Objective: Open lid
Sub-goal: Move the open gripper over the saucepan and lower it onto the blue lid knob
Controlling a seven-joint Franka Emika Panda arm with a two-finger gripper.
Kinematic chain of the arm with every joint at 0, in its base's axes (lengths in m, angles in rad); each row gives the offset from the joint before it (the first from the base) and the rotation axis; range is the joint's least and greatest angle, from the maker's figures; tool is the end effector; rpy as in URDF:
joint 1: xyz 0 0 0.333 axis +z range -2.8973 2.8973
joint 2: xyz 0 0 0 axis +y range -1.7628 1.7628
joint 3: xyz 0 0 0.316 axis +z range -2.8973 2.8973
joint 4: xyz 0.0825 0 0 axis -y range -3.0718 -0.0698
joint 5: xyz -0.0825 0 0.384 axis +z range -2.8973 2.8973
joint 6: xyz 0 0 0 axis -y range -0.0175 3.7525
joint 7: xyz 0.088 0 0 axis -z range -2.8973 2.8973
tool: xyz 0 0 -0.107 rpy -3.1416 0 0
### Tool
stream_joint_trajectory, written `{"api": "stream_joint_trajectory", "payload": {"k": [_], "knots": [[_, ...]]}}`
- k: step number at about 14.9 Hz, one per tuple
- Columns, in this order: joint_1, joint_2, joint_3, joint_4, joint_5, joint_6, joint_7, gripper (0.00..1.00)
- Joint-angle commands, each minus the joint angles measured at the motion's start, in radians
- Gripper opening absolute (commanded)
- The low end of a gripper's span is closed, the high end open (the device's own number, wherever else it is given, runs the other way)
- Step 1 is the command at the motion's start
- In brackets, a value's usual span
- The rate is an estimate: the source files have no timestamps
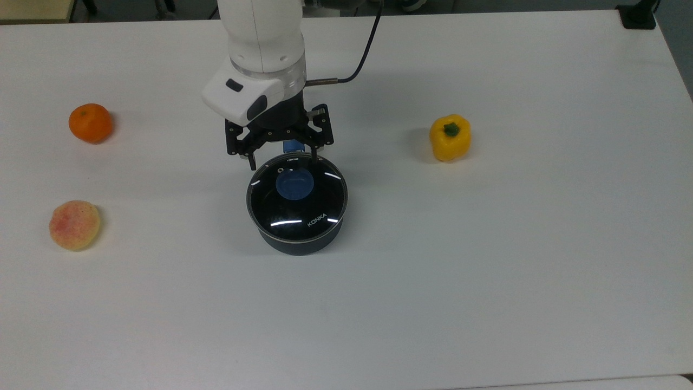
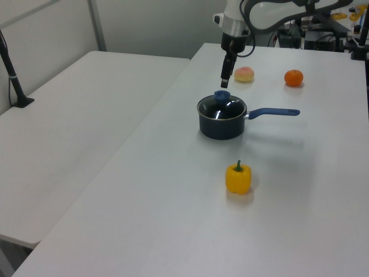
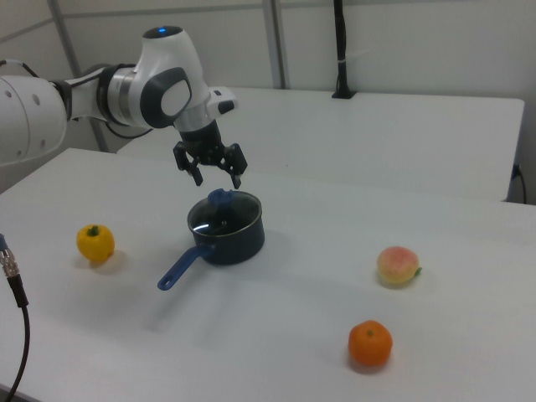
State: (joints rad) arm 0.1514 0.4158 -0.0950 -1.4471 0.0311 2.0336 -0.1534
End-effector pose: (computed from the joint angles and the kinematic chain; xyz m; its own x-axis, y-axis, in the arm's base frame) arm 0.6974 0.0519 0.4677 0.9635 0.2081 0.1684 0.2051 -0.9781 0.0347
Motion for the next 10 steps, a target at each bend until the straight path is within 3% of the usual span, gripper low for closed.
{"api": "stream_joint_trajectory", "payload": {"k": [1, 9, 10], "knots": [[0.008, 0.004, -0.006, -0.030, 0.015, 0.036, -0.025, 1.00], [0.010, 0.053, 0.028, -0.032, -0.019, 0.125, 0.003, 1.00], [0.010, 0.055, 0.028, -0.032, -0.028, 0.129, 0.003, 0.96]]}}
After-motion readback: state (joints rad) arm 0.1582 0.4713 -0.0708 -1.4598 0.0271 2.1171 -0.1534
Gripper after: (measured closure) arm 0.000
